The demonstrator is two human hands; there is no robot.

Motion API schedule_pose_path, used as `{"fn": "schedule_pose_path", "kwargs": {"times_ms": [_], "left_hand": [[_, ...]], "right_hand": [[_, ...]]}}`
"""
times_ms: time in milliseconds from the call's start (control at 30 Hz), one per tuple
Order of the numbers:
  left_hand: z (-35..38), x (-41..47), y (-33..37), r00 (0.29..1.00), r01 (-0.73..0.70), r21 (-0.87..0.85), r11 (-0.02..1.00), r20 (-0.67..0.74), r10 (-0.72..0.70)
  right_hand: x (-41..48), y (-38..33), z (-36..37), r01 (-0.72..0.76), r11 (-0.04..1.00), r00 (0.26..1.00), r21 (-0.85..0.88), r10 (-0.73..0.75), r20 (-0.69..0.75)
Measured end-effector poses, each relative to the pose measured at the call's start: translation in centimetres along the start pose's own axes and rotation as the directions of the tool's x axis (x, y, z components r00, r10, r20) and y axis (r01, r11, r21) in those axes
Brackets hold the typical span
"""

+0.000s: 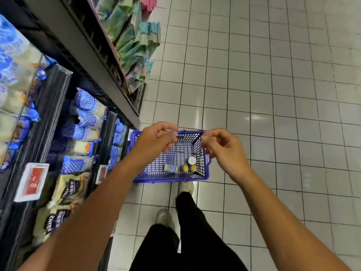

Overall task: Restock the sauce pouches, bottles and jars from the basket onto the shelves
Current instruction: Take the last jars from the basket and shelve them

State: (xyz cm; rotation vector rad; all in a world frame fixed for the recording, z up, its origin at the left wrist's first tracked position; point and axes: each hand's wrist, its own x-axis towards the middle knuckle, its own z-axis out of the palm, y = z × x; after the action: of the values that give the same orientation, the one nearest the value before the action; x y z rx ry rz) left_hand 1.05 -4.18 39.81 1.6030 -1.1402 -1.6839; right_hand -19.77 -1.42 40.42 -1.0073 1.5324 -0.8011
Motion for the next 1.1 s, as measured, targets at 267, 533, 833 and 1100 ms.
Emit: {"fn": "schedule_pose_path", "kwargs": {"times_ms": [267, 533, 833, 1100], "left_hand": [[1.1, 8.9, -10.5, 0.975, 0.220, 0.051, 0.974, -0.035, -0.218], [2.8, 17.0, -28.4, 0.916, 0.384, 0.244, 0.891, 0.019, -0.401], [5.0, 26.3, -44.9, 0.888, 0.368, 0.545, 0.754, 0.036, -0.459], [6.1, 32.5, -55.3, 0.884, 0.124, 0.864, 0.488, 0.127, -0.450]], "right_hand": [[8.4, 11.9, 0.9, -0.255, 0.948, 0.953, -0.192, 0.280, 0.116], [17.4, 28.4, 4.3, -0.367, 0.863, 0.893, -0.348, 0.431, 0.127], [26.2, 44.8, 5.9, 0.073, 0.497, 0.849, -0.864, 0.424, 0.316], [31.0, 52.7, 9.0, 0.519, -0.017, 0.725, -0.855, 0.539, 0.429]]}}
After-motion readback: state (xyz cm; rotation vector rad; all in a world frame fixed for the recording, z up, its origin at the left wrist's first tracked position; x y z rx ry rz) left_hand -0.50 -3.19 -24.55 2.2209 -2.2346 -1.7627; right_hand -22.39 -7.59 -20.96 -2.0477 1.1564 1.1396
